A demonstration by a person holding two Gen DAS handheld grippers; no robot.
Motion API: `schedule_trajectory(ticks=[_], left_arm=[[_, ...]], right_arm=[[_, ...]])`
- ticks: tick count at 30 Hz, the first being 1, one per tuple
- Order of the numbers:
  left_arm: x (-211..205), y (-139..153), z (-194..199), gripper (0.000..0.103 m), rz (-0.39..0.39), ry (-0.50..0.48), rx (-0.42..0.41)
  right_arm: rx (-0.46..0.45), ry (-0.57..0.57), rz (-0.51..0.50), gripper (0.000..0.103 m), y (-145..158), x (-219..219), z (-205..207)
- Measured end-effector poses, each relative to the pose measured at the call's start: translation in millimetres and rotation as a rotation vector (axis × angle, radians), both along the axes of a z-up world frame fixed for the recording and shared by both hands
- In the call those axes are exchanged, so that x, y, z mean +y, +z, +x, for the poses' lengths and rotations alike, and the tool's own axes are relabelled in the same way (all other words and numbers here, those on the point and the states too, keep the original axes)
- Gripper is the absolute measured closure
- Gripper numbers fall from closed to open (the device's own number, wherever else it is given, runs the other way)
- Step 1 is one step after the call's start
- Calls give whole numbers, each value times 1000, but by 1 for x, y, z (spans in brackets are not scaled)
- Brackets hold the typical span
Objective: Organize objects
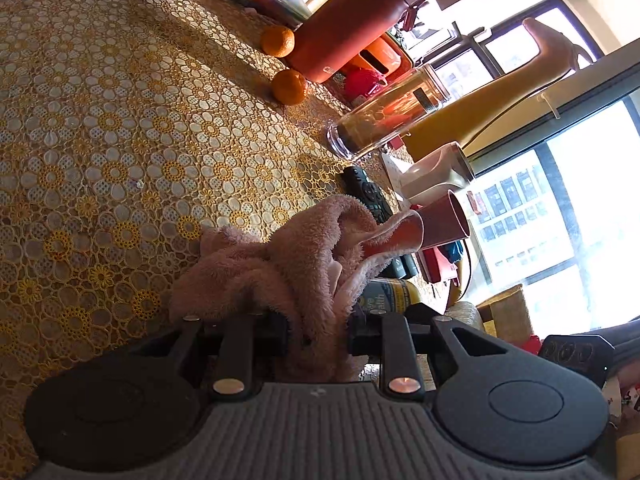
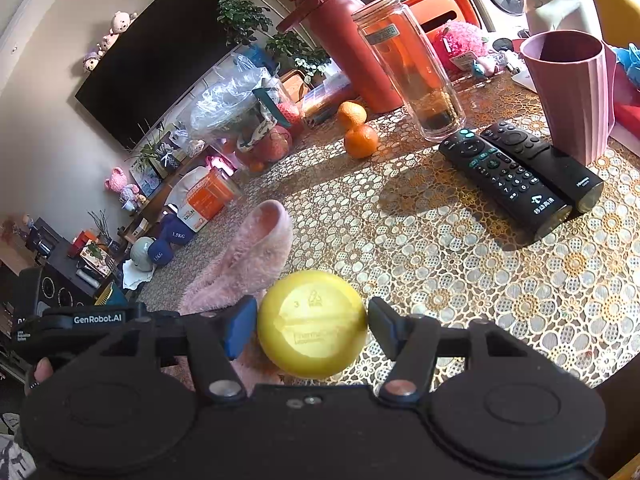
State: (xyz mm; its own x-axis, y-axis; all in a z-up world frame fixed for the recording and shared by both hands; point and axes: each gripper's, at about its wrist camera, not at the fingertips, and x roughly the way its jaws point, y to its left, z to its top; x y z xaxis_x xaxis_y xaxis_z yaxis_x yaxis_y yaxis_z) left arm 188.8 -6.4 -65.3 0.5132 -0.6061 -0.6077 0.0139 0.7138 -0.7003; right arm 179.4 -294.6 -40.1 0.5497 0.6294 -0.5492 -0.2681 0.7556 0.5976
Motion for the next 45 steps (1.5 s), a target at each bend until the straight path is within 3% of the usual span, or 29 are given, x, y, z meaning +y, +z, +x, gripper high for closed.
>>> schedule_trajectory(ticks=[13,20,29,35,39,45], left_arm=[[18,-7,-6,78,67,23,18],[12,30,-21,78,47,-39,-67],[-23,70,-21,78,-11,-151,-191],[-36,53,-4,78,-9,-181,-148],[-29,38,5,78,-38,-160,-110],[-15,27,11,79,-11,-125,-80]], right_arm=[[-41,49,-33,43,1,0,-13],[-133,103,-120,42,9,15,-25],[-201,162,-194,42,13,30,-35],[-231,174,-218,43,15,33,-38],[-260,187,-245,42,16,37,-41],[-273,196,-250,43,17,37,-42]])
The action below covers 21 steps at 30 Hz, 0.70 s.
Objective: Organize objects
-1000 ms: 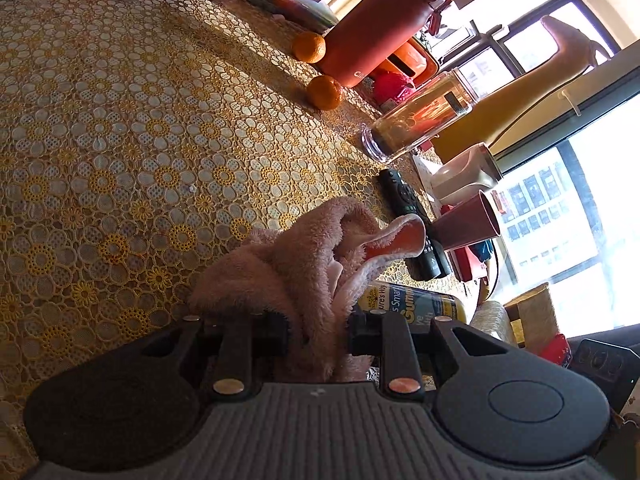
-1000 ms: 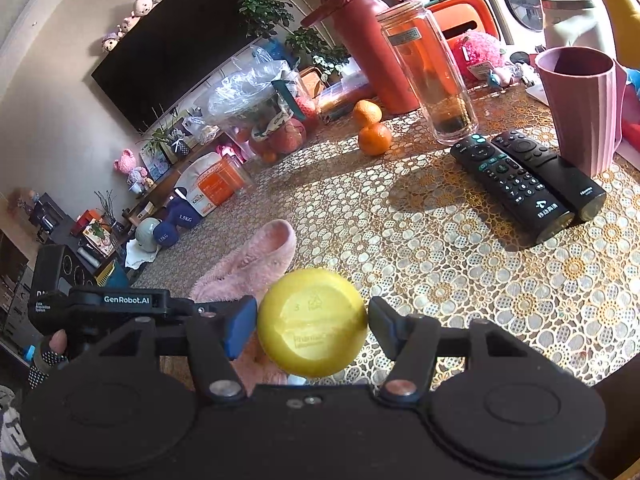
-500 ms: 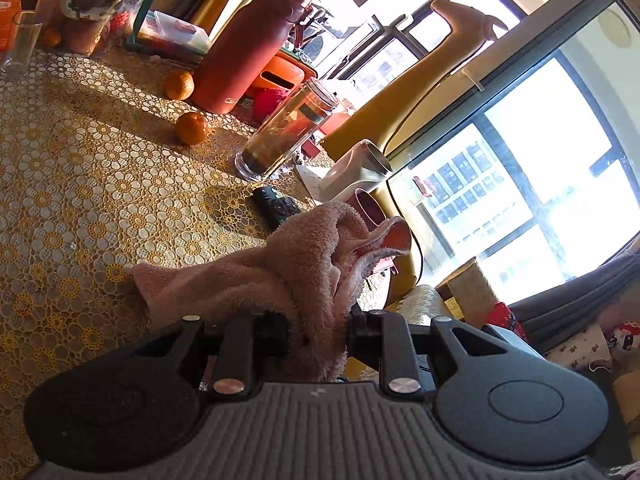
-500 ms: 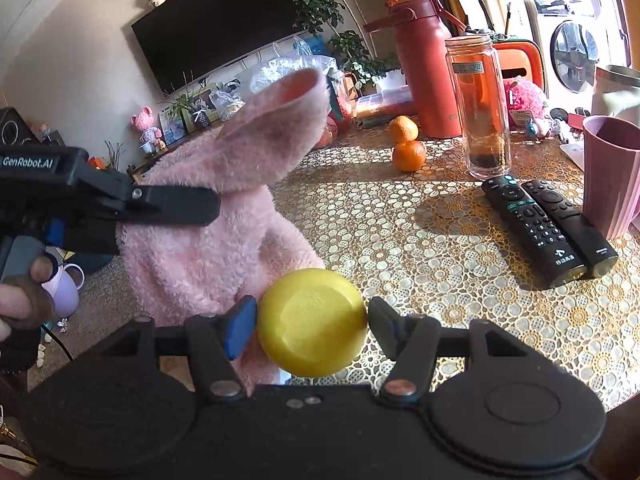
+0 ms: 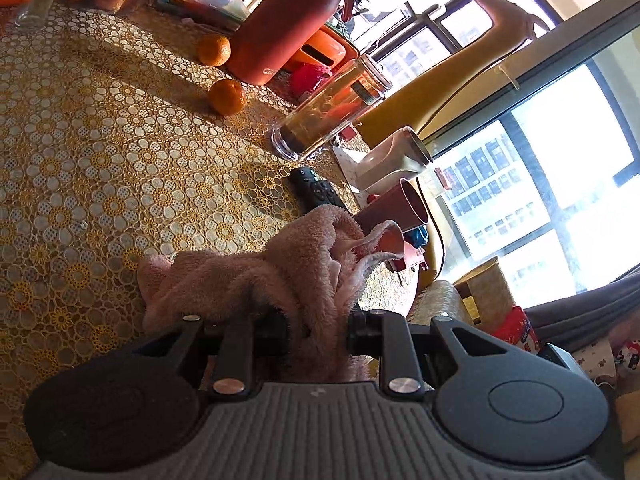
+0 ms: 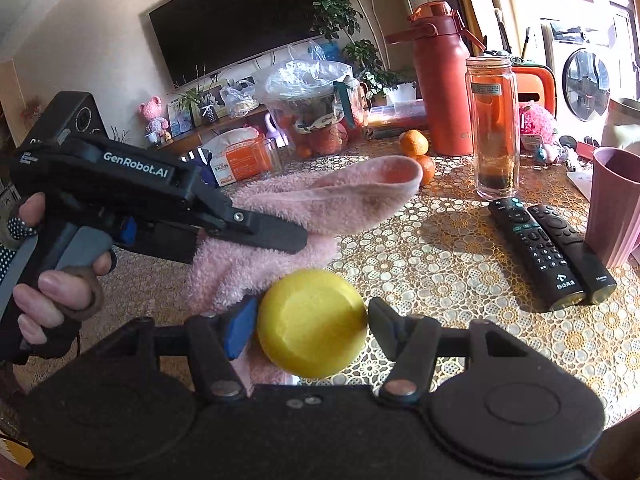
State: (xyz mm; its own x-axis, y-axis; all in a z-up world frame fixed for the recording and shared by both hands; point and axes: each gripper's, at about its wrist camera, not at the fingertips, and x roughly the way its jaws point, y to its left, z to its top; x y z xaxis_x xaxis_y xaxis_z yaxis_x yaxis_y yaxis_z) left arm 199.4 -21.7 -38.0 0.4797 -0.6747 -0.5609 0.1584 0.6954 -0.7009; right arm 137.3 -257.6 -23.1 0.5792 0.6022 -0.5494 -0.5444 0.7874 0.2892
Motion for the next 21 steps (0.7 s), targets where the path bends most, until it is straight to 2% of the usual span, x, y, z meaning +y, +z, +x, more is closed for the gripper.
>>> schedule_trajectory(ticks=[14,21], left_arm=[[37,-31,-5,79,55,95,80],[41,-30,-12,79,87,100,71]], right_arm=[[-137,84,-144,42,3,21,-27],[-182,105,-180,42,5,28,-32]])
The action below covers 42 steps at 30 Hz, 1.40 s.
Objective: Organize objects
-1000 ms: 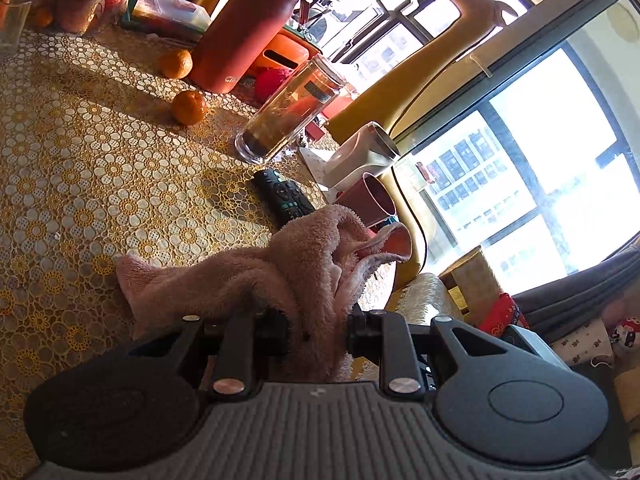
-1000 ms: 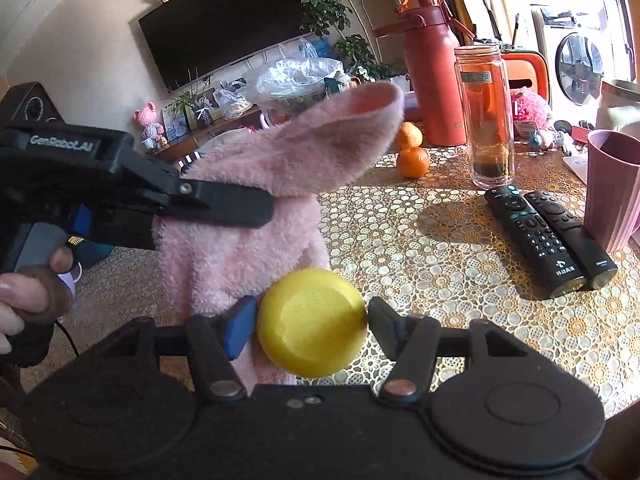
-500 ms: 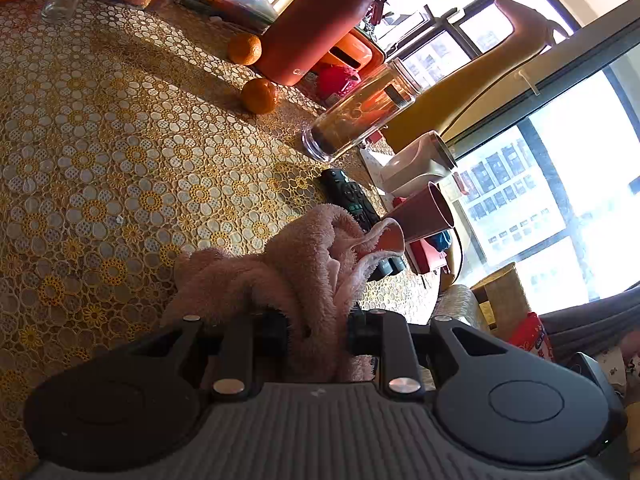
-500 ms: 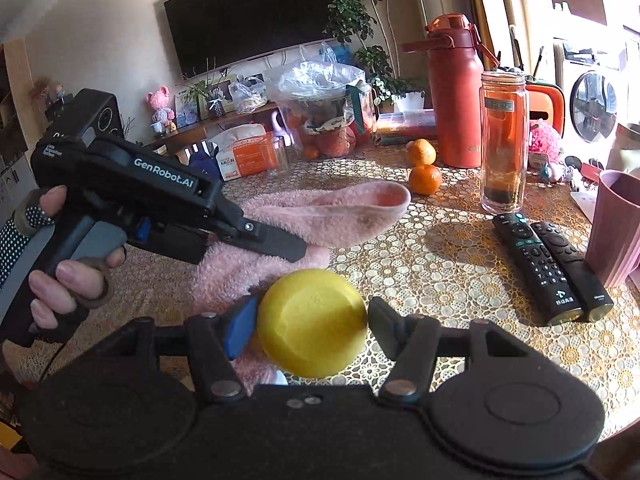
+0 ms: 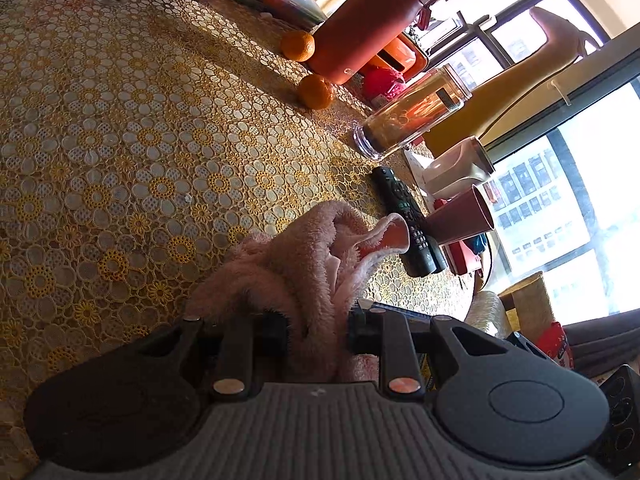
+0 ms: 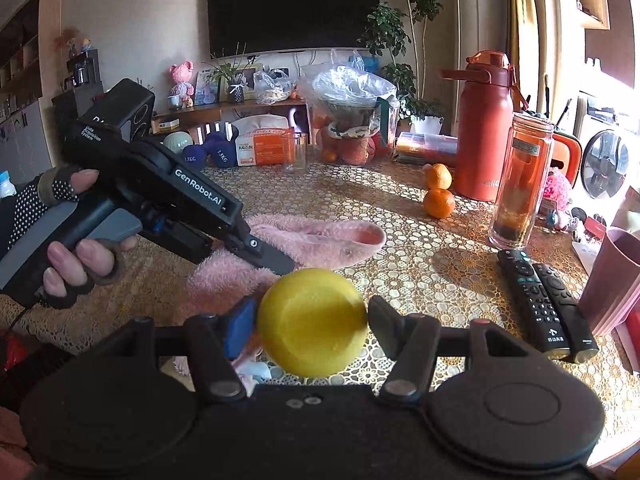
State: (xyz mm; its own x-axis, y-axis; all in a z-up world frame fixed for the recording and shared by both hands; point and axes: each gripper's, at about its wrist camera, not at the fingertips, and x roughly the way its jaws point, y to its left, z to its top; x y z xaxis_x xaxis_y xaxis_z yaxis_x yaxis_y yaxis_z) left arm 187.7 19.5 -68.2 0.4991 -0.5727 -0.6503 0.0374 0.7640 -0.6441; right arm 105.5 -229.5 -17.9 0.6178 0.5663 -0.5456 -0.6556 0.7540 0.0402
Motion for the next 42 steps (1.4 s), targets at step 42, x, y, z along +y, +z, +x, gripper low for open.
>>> schedule_trajectory(ticks=[42], left_arm=[[-7,12,3,79,-6,-85,-43]], right_arm=[[59,15,112,41,-9,-2,10]])
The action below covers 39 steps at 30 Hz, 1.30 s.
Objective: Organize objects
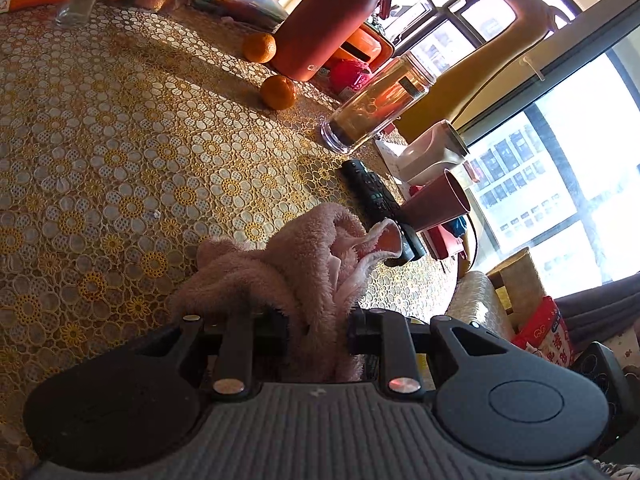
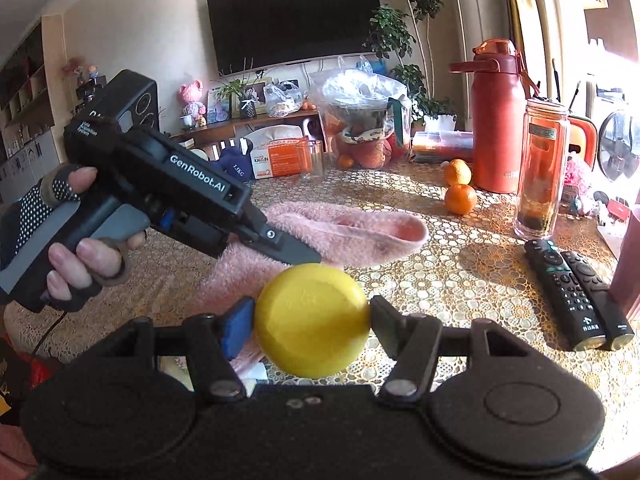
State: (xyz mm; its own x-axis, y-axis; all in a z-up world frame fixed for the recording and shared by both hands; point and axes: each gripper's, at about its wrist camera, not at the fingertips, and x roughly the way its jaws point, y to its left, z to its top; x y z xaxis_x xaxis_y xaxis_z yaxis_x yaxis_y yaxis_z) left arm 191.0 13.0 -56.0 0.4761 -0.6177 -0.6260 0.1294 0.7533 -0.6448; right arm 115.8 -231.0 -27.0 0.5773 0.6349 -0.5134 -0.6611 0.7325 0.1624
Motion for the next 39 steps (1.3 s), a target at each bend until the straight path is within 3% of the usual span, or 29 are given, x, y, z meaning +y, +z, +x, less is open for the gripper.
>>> schedule_trajectory(ticks=[5,11,16,20,24,28,39], left_arm=[[10,-10,-6,79,14,22,30],[24,-17,-16,79,38,53,56],[25,9,-27,79,7,31,2],[7,40,-33,79,-40,-51,-55],[-22,57,-35,79,-45,-144,-93],[-43,48,-30,79,-7,-191,-83],[-18,20,-11,79,8,-90,-22]], right_arm=[[1,-10,-17,41,-3,-1,-9],[-105,65,-124,41,-5,9,-26],[-246,154,-241,41,-8,22,-45],[-317,197,-291,41,-10,29,-53],[-329,208,-295,41,-10,31,-53],[-325,210,-288,41,-9,30,-51],[-319,215,-277,41,-10,26,-50]])
